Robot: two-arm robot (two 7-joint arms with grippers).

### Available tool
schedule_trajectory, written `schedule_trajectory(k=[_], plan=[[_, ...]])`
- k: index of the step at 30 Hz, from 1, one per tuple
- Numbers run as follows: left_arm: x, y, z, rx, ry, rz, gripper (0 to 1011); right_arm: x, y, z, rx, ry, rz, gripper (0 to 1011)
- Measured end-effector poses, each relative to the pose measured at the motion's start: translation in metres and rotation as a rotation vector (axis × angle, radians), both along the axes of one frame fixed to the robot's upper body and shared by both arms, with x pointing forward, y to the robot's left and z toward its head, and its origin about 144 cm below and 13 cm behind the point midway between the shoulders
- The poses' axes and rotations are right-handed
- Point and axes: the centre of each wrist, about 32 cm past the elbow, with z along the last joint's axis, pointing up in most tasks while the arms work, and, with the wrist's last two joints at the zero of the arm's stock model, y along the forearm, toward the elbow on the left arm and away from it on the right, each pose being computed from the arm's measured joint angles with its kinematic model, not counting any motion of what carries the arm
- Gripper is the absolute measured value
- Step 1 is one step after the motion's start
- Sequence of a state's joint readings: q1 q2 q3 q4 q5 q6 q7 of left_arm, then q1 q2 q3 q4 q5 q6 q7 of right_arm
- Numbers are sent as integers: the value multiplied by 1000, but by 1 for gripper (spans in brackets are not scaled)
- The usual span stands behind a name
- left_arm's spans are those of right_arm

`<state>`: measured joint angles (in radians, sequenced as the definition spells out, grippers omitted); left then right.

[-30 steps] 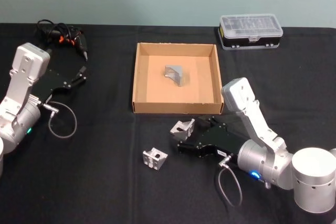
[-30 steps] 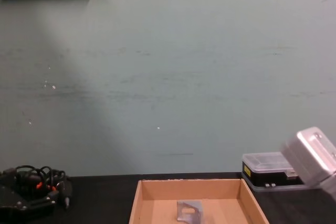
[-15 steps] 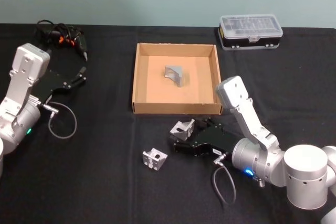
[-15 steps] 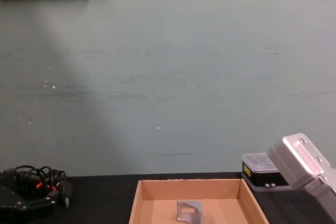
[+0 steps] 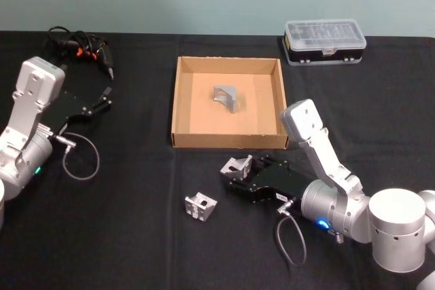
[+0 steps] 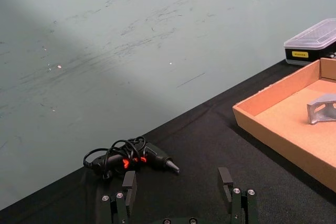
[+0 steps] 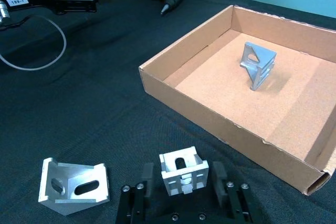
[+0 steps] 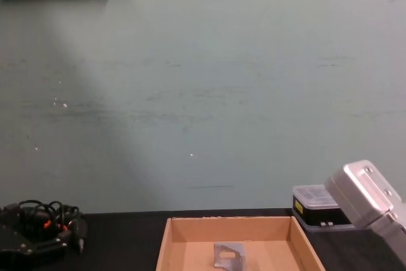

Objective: Use one hand to pick up the angle iron from the table and place it into the box.

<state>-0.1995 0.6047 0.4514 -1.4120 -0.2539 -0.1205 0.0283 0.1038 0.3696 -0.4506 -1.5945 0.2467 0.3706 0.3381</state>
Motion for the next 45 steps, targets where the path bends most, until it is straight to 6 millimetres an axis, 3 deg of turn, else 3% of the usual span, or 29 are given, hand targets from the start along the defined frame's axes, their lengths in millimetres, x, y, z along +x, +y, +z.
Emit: schedule_trajectory(k=[9,26,31,37,45], plan=[[0,0,0,0,0,0,1011,0,0,0,1,-2,1,477],[0,0,0,0,0,0,1011,0,-1,0,2,-4,2,476],[0,0,0,0,0,0,1011,1,-5,10,41,-22,12,474],[0,0,0,0,0,0,1011,6,-10,35,101,-40,18,474],[0,0,0,0,0,0,1011,32,-16,77,156,-86,-27,474]])
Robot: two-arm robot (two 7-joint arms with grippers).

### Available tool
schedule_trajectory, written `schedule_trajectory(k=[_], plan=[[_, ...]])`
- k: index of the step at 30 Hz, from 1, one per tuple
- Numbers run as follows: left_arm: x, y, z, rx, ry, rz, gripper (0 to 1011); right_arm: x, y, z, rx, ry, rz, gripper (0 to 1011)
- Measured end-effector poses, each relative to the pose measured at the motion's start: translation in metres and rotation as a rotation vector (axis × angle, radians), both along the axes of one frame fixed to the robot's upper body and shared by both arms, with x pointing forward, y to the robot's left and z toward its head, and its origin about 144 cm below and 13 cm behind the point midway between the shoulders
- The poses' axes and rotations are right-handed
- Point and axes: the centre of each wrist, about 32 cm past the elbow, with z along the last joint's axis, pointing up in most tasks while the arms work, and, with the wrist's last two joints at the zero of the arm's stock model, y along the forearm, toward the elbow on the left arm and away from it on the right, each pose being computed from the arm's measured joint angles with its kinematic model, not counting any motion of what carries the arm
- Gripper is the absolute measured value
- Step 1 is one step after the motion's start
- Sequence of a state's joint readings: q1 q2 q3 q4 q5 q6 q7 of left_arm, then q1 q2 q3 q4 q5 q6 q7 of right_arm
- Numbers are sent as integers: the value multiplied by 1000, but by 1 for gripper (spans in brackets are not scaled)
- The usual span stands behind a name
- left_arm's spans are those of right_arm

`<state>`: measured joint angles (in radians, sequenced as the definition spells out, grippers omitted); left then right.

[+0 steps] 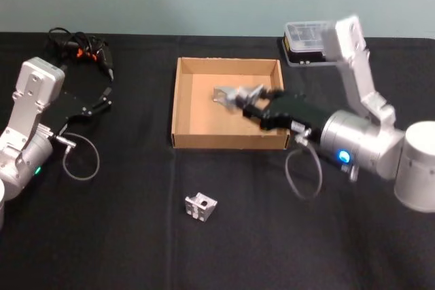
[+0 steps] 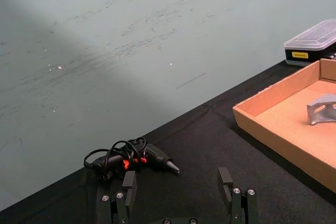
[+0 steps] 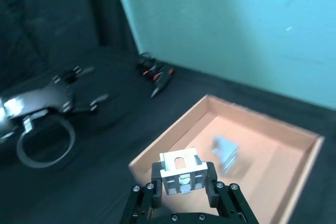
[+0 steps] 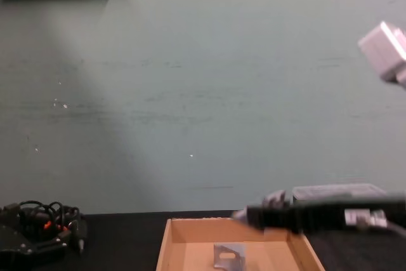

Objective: Use one hand to pick up the angle iron from the table and place it into the box.

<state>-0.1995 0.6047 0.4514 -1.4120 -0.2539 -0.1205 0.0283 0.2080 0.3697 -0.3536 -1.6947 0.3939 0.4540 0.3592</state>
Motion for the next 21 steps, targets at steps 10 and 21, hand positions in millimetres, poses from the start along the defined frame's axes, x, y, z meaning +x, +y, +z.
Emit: schedule_trajectory(k=[10,21], plan=[[0,0,0,0,0,0,1011,53,-1,16,-52,-25,-126,474],[0,0,0,0,0,0,1011,94,9,-3,-167,44,-190,474]])
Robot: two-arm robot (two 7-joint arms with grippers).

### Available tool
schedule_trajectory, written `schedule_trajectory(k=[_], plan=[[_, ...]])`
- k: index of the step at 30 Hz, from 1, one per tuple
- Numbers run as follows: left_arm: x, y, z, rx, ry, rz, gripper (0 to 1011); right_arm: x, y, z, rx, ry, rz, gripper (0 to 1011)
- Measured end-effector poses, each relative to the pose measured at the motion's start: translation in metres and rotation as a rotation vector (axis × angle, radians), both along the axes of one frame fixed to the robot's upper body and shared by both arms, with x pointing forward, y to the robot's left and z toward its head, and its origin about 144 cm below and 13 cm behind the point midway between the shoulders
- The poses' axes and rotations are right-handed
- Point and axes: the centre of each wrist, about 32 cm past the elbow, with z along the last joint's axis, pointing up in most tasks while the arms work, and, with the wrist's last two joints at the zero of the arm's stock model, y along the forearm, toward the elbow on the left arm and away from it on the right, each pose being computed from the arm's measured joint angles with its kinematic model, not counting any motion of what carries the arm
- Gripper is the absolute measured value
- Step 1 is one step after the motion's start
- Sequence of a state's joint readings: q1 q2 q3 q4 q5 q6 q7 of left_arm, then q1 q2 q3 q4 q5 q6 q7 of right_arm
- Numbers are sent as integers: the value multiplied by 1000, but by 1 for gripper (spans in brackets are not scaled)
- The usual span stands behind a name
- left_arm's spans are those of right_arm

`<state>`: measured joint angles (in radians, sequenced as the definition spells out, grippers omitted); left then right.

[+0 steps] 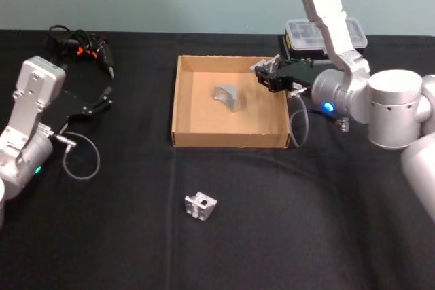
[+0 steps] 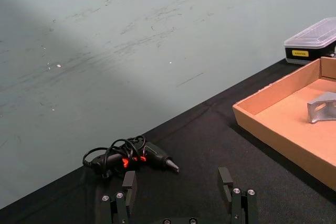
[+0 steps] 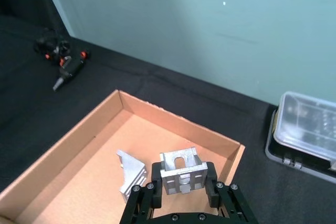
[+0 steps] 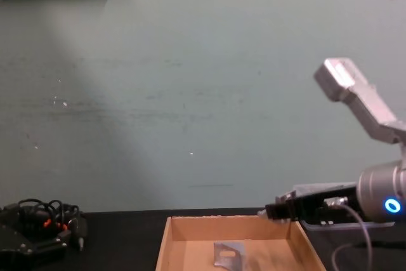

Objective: Use one hand to pick up the angle iron from the table and place it into the box.

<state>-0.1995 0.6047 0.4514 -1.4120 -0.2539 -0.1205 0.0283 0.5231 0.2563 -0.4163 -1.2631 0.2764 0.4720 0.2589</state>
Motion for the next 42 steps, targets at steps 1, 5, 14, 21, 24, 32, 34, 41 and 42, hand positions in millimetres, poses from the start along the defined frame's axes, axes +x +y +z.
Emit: schedule_trajectory(k=[1,5,14,21,24,32,34,41,42], plan=[[0,0,0,0,0,0,1011,1,1,-1,-3,4,-1,474],[0,0,0,0,0,0,1011,6,5,-7,-15,25,-2,474],[0,0,0,0,0,0,1011,12,11,-16,-26,45,10,474],[0,0,0,0,0,0,1011,15,14,-20,-44,60,18,474],[0,0,0,0,0,0,1011,16,15,-22,-54,64,19,474],[0,0,0,0,0,0,1011,19,19,-24,-66,80,25,474],[0,0,0,0,0,0,1011,19,19,-24,-66,81,26,474],[0,0,0,0,0,0,1011,19,18,-24,-66,80,24,488],[0,0,0,0,0,0,1011,19,18,-24,-66,80,24,540]])
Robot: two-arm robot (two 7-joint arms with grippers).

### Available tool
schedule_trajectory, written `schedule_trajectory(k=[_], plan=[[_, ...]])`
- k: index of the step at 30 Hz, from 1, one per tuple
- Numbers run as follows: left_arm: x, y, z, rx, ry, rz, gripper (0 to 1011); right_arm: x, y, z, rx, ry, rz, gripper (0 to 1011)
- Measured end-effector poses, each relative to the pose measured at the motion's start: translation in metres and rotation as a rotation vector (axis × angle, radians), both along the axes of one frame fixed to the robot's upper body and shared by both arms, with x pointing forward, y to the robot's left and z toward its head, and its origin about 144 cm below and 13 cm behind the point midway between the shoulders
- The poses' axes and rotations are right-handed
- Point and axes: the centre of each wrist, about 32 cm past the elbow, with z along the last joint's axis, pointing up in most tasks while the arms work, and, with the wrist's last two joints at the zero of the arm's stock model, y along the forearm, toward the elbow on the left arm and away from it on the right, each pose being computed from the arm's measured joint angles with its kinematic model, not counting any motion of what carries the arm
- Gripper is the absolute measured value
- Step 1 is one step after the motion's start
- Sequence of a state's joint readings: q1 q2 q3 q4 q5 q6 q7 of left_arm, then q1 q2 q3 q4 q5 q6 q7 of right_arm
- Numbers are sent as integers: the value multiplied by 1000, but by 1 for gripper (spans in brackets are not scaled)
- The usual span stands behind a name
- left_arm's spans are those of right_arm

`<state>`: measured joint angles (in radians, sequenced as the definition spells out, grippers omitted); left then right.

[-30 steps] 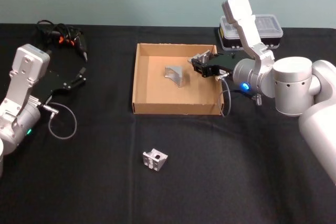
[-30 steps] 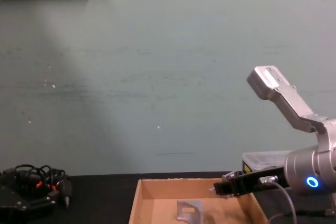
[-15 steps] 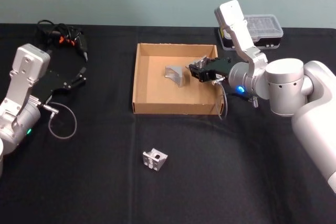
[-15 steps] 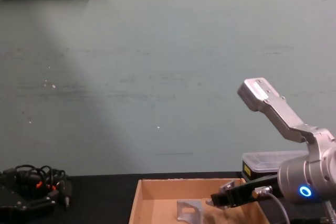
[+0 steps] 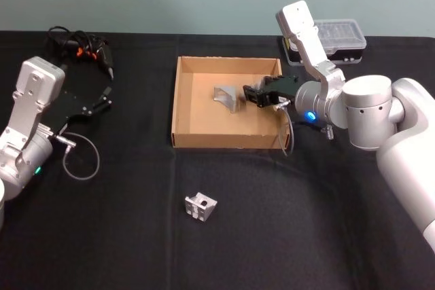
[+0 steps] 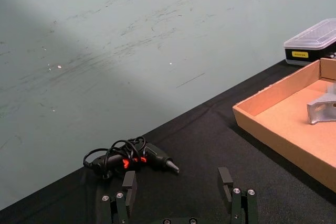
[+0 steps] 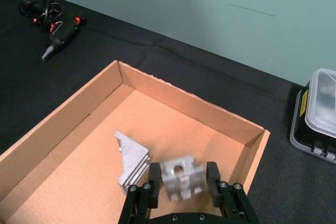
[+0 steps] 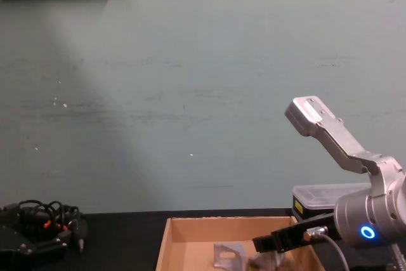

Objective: Use one hand to pick up the angle iron from the table and place it into the box.

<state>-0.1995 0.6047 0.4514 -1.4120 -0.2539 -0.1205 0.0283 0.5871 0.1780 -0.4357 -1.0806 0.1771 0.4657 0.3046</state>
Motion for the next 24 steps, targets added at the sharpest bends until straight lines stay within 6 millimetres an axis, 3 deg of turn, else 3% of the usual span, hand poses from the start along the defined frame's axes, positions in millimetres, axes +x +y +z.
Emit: schedule_trajectory(k=[15,24], plan=[[0,0,0,0,0,0,1011,0,0,0,1,-2,-2,965],[0,0,0,0,0,0,1011,0,0,0,1,-2,-2,1000]])
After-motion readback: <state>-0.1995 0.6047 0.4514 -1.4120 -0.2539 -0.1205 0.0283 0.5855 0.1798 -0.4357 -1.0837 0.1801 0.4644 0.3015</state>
